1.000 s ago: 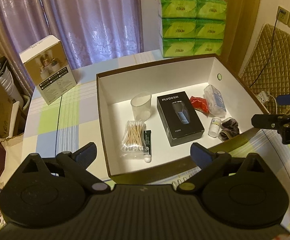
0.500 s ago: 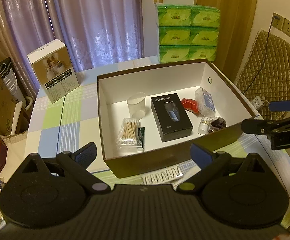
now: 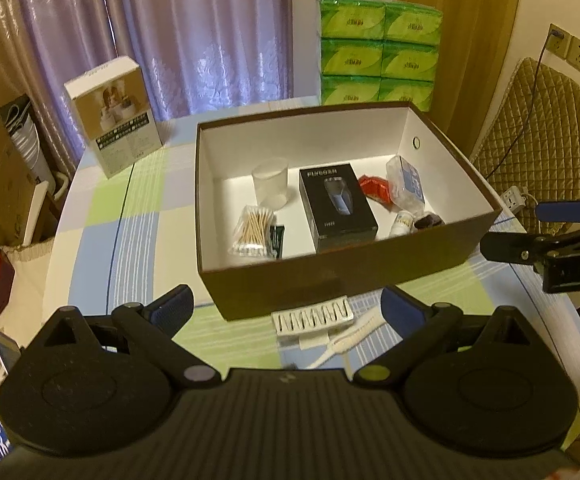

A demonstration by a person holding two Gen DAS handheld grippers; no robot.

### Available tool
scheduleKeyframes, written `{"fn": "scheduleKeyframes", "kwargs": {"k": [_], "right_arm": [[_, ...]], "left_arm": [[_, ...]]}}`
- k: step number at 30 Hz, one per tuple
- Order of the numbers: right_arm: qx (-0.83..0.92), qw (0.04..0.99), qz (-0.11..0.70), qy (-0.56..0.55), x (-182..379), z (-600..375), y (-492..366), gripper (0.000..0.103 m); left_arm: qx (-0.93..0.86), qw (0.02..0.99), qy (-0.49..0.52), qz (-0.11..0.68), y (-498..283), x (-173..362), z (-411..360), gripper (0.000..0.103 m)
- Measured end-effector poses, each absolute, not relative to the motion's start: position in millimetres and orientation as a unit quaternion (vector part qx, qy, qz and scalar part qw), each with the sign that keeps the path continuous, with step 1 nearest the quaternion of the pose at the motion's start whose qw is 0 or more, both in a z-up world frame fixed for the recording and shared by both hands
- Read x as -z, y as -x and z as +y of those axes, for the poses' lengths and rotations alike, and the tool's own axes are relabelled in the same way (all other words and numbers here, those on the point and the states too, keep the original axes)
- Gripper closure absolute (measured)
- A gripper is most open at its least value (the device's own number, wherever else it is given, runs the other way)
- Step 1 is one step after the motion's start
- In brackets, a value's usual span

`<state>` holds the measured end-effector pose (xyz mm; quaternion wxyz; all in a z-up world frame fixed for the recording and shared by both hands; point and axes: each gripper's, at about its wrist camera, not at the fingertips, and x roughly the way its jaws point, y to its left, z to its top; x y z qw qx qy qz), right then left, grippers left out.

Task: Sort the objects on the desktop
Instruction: 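Withdraw both tools from the box toward the toothbrush and holder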

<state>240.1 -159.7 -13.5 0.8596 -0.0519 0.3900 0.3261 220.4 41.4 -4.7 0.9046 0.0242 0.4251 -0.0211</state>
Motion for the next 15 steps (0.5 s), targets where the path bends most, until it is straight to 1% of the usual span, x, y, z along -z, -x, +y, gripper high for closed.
{"fn": "scheduleKeyframes", "kwargs": {"k": [15], "right_arm": [[-0.334, 0.835, 0.436, 0.040, 62, -176, -222, 0.002]], "left_arm": [[-0.007, 0.885, 0.015, 0.465, -184, 54, 68, 0.004]]}}
